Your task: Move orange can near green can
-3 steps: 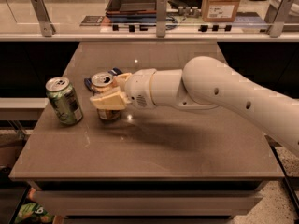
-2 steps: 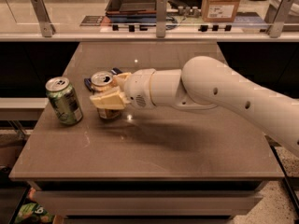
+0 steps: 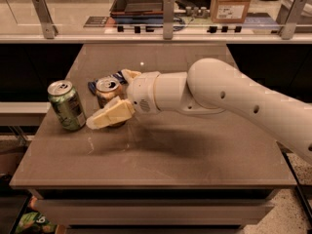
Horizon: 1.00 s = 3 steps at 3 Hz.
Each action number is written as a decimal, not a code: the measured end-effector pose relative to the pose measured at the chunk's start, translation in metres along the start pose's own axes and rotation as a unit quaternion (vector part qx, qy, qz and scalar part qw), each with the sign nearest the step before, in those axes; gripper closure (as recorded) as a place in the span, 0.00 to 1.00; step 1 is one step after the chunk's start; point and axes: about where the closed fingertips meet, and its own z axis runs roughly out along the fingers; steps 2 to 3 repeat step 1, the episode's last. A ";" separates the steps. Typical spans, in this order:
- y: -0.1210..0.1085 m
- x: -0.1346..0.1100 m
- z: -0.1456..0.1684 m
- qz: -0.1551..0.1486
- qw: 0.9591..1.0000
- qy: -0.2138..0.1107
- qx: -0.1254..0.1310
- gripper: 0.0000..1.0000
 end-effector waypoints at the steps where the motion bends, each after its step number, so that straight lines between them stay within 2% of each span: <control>1: 0.000 0.000 0.000 0.000 1.000 0.000 0.000 0.00; 3: 0.000 0.000 0.000 0.000 1.000 0.000 0.000 0.00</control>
Offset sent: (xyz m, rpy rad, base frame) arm 0.0000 0.0000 0.0000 0.0000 0.0000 0.0000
